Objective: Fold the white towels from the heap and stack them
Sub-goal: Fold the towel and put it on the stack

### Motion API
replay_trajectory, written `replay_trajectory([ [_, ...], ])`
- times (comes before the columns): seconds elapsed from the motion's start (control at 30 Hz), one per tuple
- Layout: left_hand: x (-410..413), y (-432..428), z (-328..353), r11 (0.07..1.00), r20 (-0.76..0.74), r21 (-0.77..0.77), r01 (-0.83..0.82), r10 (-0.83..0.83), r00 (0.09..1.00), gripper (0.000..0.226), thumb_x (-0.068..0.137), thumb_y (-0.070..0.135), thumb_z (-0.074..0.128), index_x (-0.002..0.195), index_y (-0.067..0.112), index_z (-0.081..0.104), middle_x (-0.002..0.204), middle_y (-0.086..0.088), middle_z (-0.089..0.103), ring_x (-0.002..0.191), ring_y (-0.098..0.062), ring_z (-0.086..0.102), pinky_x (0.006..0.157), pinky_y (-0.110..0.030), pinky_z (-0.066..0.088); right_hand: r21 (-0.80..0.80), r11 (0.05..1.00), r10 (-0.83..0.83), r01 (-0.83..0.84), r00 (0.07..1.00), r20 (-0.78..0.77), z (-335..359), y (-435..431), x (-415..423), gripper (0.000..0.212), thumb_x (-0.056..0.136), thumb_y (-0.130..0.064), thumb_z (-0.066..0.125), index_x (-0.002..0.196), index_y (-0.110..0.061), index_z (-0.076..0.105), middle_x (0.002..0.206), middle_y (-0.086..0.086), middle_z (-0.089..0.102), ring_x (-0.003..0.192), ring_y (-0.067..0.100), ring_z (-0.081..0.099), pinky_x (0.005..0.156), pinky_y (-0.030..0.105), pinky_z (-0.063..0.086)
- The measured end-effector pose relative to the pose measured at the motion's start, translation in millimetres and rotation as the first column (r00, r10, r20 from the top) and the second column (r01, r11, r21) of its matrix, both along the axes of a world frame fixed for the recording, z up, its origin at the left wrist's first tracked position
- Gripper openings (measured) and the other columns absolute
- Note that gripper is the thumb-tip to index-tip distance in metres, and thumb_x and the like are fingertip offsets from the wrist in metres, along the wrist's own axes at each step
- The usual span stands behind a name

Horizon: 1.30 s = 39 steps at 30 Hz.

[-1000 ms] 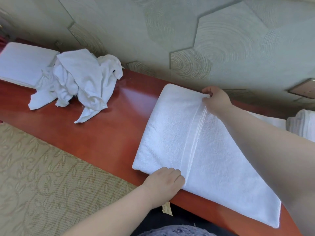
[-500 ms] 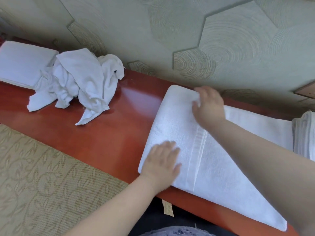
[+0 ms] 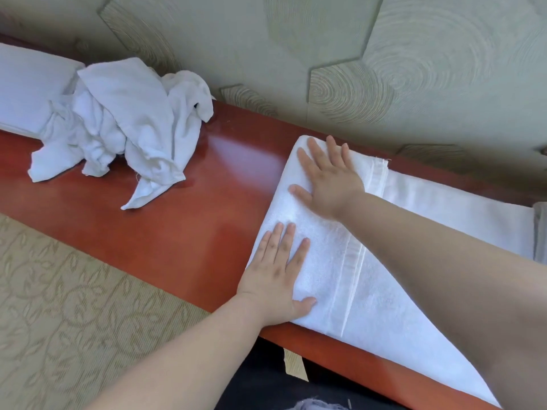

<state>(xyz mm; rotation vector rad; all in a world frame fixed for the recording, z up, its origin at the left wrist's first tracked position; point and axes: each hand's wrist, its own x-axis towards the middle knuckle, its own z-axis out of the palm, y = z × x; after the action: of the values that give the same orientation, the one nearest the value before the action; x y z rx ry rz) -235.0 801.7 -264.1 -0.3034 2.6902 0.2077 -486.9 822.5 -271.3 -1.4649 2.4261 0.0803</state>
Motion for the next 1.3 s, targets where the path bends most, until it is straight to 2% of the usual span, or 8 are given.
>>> replay_trajectory([
  [0.17,2,0,-8,1.0,-0.032,-0.015,-0.005,0.004,0.999,0.114,0.081,0.08,0.038,0.166,0.018,-0.007,0.168,-0.02,-0.026,0.156,-0.039,-0.026,0.129,-0.056,0.003,-0.056,0.994,-0.097,0.098,0.995,0.023,-5,-1,-1,0.092,0.092,-0.08,0.009,0.165,-0.026,-0.004,0.173,-0.002,-0.009,0.159,0.026,-0.009,0.128,0.046,-0.005],
  [0.33,4,0,-9,0.999,-0.047,-0.033,0.002,-0.004,0.999,0.114,0.081,0.08,0.039,0.167,0.017,-0.001,0.17,-0.019,-0.023,0.157,-0.036,-0.022,0.129,-0.054,0.002,-0.046,0.984,-0.17,0.17,0.985,-0.005,0,-10,9,0.085,0.097,-0.07,0.011,0.165,-0.02,-0.004,0.173,0.004,-0.01,0.158,0.034,-0.014,0.126,0.054,-0.011],
  [0.5,3,0,-2,1.0,-0.012,-0.013,-0.001,0.001,1.0,0.111,0.086,0.08,0.035,0.166,0.016,-0.005,0.169,-0.015,-0.026,0.156,-0.03,-0.029,0.13,-0.053,0.0,-0.122,0.985,0.138,-0.121,0.981,0.138,8,16,50,0.073,0.1,-0.055,0.009,0.165,-0.023,0.011,0.174,-0.001,-0.001,0.159,0.024,-0.012,0.129,0.048,-0.003],
  [0.67,-1,-10,5,0.996,-0.097,0.066,-0.065,0.072,0.993,0.094,0.099,0.065,0.026,0.165,0.004,-0.001,0.172,-0.009,-0.022,0.157,-0.02,-0.024,0.128,-0.042,-0.007,-0.26,0.965,-0.008,0.038,0.993,0.116,24,47,59,0.071,0.105,-0.059,0.016,0.164,-0.021,0.019,0.173,0.003,0.006,0.16,0.028,-0.004,0.129,0.052,0.003],
  [0.8,-45,-35,3,0.988,-0.102,0.069,-0.137,0.144,0.984,0.08,0.103,0.057,0.014,0.166,0.01,0.0,0.173,-0.004,-0.019,0.159,-0.023,-0.017,0.13,-0.044,-0.002,-0.095,0.99,-0.097,0.104,0.992,0.079,0,114,83,0.076,0.102,-0.067,0.018,0.166,-0.027,0.009,0.173,0.001,-0.007,0.158,0.025,-0.017,0.128,0.054,0.007],
  [0.93,-108,-75,2,1.0,-0.004,0.022,-0.02,0.02,1.0,0.082,0.104,0.063,0.022,0.165,0.021,-0.015,0.168,0.001,-0.033,0.156,-0.027,-0.027,0.128,-0.044,-0.009,0.001,0.952,-0.304,0.307,0.944,0.125,5,121,102,0.078,0.1,-0.07,0.013,0.164,-0.031,-0.01,0.168,-0.002,-0.03,0.15,0.023,-0.037,0.127,0.051,-0.01],
  [1.13,-124,-79,1,0.932,-0.119,-0.039,0.362,-0.364,0.924,0.084,0.096,0.069,0.01,0.166,0.026,-0.008,0.172,-0.002,-0.022,0.158,-0.026,-0.022,0.129,-0.046,-0.01,-0.073,0.901,-0.413,0.427,0.897,0.159,1,142,156,0.082,0.098,-0.071,0.031,0.165,-0.034,0.003,0.172,0.001,-0.018,0.156,0.029,-0.025,0.128,0.055,0.001],
  [1.3,-104,-84,-15,0.936,-0.136,-0.085,0.341,-0.35,0.927,0.085,0.096,0.074,0.017,0.166,0.03,-0.008,0.173,-0.001,-0.019,0.159,-0.029,-0.02,0.129,-0.051,-0.003,-0.13,0.892,-0.416,0.433,0.898,0.141,-4,131,172,0.085,0.097,-0.07,0.038,0.165,-0.033,0.004,0.173,0.001,-0.013,0.158,0.031,-0.017,0.128,0.054,0.003],
])
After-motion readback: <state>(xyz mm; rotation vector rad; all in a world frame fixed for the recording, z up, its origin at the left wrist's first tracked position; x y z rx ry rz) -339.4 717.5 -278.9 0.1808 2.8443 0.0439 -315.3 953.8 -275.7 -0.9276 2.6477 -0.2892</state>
